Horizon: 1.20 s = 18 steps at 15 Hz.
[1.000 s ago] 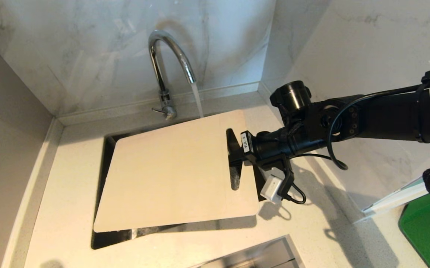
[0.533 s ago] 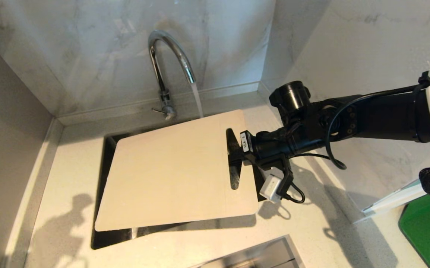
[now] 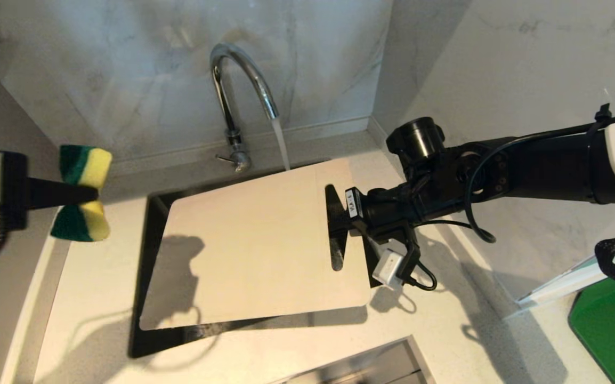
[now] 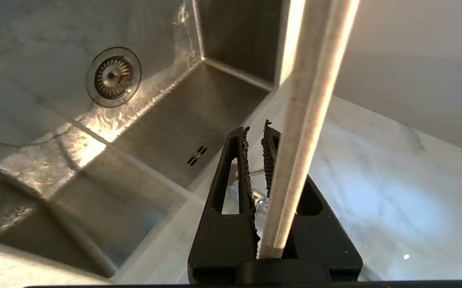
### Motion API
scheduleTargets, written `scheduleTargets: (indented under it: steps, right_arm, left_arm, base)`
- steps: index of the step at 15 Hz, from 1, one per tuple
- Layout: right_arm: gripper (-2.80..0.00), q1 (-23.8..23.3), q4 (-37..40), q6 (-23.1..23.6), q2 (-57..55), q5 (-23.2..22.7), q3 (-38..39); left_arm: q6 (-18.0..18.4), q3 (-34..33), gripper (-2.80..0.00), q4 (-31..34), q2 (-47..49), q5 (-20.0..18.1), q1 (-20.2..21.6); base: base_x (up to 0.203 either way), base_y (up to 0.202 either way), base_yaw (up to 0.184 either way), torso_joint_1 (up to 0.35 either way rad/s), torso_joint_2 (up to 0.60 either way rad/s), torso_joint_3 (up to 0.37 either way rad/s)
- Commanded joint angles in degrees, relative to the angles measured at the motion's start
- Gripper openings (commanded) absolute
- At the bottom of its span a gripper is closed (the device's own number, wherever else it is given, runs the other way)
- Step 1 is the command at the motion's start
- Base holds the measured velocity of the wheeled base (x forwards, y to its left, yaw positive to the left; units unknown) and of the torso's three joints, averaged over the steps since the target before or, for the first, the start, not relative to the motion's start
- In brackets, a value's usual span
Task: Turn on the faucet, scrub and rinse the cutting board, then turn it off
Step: Scrub the cutting board underwater
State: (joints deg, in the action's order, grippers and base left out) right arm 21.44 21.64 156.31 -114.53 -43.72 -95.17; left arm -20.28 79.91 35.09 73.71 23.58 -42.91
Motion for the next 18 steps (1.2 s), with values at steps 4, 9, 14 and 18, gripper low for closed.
scheduleTargets:
  steps: [4, 9, 14, 18]
  right_arm:
    - [-2.8, -0.1, 0.2, 1.0, 0.5, -0.5, 0.5]
    - [-2.8, -0.1, 0.2, 0.9, 1.2, -0.6, 0.3]
    - [-2.8, -0.2, 0.3, 1.1, 2.2, -1.4, 1.4]
    - [-2.8, -0.4, 0.1, 1.1, 2.1, -1.4, 1.7]
  left_arm:
    - [-3.1, 1.9, -2.8, 0.4, 10.1, -0.9, -0.4]
    - [-6.0, 4.6, -2.8, 0.4, 16.0, 1.2, -0.1]
    - [-8.1, 5.6, -2.8, 0.4, 24.8, 1.4, 2.3]
    - [-8.1, 7.1, -2.8, 0.5, 27.0, -0.4, 4.5]
  base:
    - [0.0, 0.0, 0.0, 0.0, 0.0, 0.0]
    - [0.0, 0.0, 0.0, 0.0, 0.0, 0.0]
    - [0.0, 0.0, 0.0, 0.0, 0.0, 0.0]
    - [0.0, 0.0, 0.0, 0.0, 0.0, 0.0]
